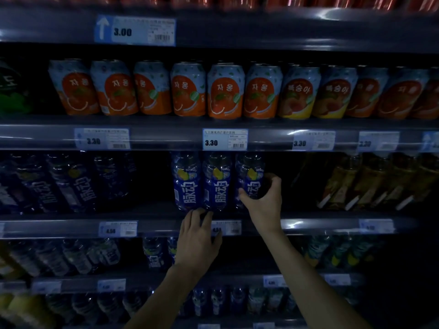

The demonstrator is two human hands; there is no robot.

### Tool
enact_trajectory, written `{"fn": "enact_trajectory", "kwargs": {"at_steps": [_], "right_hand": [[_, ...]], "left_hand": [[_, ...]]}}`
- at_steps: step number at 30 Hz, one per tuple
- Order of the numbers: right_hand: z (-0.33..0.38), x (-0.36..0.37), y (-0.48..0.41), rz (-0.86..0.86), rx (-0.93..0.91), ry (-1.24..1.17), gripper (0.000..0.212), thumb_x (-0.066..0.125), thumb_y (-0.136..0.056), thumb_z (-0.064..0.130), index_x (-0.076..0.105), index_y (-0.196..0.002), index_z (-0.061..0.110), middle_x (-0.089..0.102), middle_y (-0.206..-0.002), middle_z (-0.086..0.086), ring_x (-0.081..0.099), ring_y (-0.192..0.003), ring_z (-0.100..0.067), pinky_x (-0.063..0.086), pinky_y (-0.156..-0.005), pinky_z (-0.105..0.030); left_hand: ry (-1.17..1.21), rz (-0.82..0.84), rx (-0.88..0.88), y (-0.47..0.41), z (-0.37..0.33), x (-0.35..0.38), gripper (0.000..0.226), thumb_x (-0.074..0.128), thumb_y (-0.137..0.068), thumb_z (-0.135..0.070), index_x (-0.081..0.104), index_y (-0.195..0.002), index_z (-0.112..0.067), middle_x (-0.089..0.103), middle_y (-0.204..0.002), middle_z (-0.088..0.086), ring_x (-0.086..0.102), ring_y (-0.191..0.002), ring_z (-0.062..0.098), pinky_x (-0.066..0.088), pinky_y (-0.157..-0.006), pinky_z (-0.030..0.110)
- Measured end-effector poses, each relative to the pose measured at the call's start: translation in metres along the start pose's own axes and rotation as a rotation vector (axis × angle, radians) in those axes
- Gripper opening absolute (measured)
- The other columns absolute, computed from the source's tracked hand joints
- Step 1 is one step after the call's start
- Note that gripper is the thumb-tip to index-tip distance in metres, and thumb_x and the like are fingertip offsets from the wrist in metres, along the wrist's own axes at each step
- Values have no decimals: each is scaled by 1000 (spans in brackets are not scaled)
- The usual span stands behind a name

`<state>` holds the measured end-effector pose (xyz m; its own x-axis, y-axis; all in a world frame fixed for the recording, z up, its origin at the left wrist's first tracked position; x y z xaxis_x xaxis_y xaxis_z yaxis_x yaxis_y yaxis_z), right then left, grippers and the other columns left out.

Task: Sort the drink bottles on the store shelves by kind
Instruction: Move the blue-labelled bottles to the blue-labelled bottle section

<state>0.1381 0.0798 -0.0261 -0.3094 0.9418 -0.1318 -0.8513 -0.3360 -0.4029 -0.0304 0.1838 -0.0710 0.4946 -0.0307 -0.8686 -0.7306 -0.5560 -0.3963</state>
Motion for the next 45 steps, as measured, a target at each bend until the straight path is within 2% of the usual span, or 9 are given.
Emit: {"fn": "enact_trajectory", "kwargs": {"at_steps": [3,18,21,25,29,34,38,42,45], "right_hand": [[-1,1,0,14,17,-7,62,83,-71,21,42,-116,26,55,-112,4,51,-96,17,42,-72,-1],[2,3,0,59,30,32,58,82,-72,23,43,-115,24,58,-113,1,56,-98,1,42,-71,0],[3,3,1,65,25,29,59,82,-73,25,42,-116,25,58,-116,1,57,-102,-6,44,-78,-8],[3,3,2,71,26,23,60,82,-74,24,41,-117,27,58,-115,3,57,-100,-3,43,-73,-1],[4,3,2,64,26,38,60,82,-73,24,41,-118,27,59,-114,4,58,-100,-6,46,-78,-11],[3,2,2,65,44,43,57,82,-73,23,40,-111,32,58,-102,15,55,-88,17,43,-66,0],[3,3,1,71,46,55,56,81,-74,22,40,-112,30,59,-104,10,52,-89,22,40,-65,2],[3,4,6,67,54,24,60,79,-77,23,41,-123,25,59,-113,4,55,-94,10,41,-67,2],[4,4,13,60,38,29,68,77,-79,25,39,-135,23,56,-120,6,55,-103,-3,43,-76,-2]], "left_hand": [[3,-8,3,0,0,-3,56,66,-85,-32,49,-132,-7,48,-129,13,41,-127,33,35,-108,43],[-5,-17,-21,-4,4,-6,52,65,-85,-35,53,-128,-9,51,-126,10,44,-123,29,36,-104,40],[-10,-11,-13,-4,3,-5,52,62,-87,-37,51,-131,-11,49,-128,9,42,-124,28,34,-106,39],[4,1,-15,-5,4,-5,52,58,-89,-38,48,-133,-12,47,-131,8,38,-126,26,33,-108,38],[5,6,-10,-6,3,-7,52,55,-91,-39,46,-135,-13,45,-133,7,37,-127,25,30,-108,37],[12,16,-5,-6,3,-7,50,53,-92,-39,46,-134,-12,45,-132,7,37,-125,26,30,-109,38],[8,23,-9,-6,4,-5,51,52,-92,-40,45,-135,-13,44,-133,7,37,-126,26,29,-109,38],[15,38,-22,-7,3,-6,52,53,-92,-40,44,-136,-15,43,-133,6,35,-127,25,29,-109,38],[71,44,-36,-5,3,-9,53,55,-91,-39,41,-137,-15,39,-137,6,35,-128,25,29,-109,38]]}}
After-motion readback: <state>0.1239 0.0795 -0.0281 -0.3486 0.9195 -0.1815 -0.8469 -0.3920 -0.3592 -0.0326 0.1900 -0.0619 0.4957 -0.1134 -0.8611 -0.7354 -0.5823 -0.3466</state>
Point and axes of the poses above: each hand's wrist, its own y-axis away from the middle knuckle, its own x-axis out of the palm, z = x × y, the point moved 10 cm from there along -y, towards the middle knuckle
